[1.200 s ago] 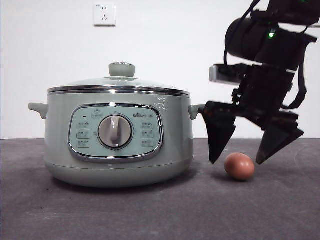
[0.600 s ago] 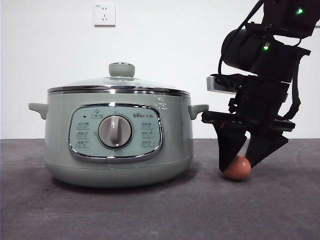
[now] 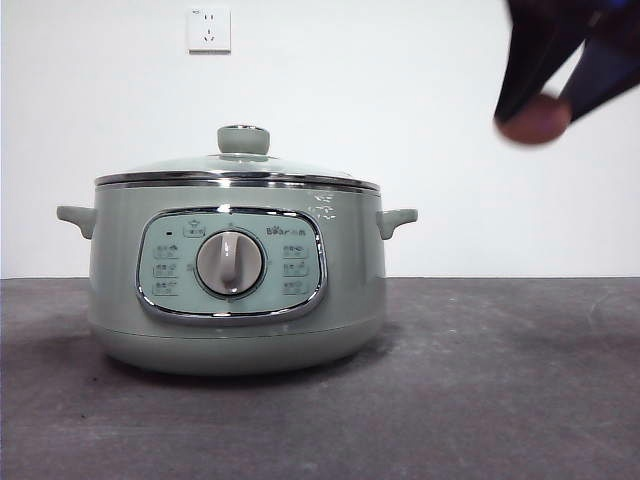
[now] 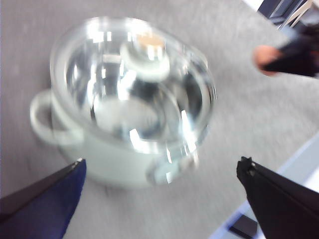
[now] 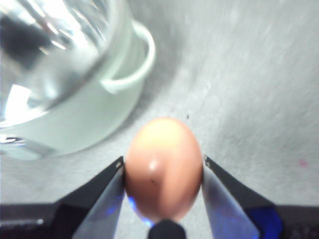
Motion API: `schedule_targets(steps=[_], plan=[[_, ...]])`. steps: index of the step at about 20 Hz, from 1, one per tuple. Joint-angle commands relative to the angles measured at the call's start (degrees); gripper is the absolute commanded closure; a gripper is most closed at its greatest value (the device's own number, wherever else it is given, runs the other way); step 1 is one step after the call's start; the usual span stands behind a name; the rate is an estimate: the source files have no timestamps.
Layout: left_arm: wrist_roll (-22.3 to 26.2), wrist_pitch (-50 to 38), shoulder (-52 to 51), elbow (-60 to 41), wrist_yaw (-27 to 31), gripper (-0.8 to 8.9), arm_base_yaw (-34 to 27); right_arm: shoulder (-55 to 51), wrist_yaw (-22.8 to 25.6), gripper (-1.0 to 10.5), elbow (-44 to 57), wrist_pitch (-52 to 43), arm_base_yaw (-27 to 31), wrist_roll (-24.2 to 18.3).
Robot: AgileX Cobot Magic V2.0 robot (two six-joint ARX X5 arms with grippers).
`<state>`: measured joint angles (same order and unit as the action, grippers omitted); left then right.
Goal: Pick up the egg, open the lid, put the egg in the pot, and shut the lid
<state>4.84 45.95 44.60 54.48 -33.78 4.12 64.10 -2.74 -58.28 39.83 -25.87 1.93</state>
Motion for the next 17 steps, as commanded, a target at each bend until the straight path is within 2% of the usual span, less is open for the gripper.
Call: schedule_targets(steps=[1, 7, 10, 14, 17], plan=[[-1.4, -4.3, 6.1, 2.9, 3.7, 1.27, 4.1, -4.7, 0.1, 9.6, 0.0, 1.6, 0.0, -0.3], [-1.8, -13.7, 22.6, 12.2, 15.7, 1.27, 15.8, -11.7, 0.1, 9.6, 0.0, 5.6, 0.0, -0.3], [-1.8, -16.4, 31.5, 16.9, 18.9, 1.27, 19.9, -12.9, -0.2, 9.6, 0.0, 5.9, 0.0, -0.3], [-1.8, -18.8, 37.0, 19.1, 21.8, 1.27, 21.9, -12.9, -0.3, 9.6, 0.0, 5.9, -0.1, -0.3], [-1.9, -19.8, 39.8, 19.1, 21.9, 1.27, 22.8, -12.9, -0.3, 9.6, 0.0, 5.8, -0.1, -0.3]])
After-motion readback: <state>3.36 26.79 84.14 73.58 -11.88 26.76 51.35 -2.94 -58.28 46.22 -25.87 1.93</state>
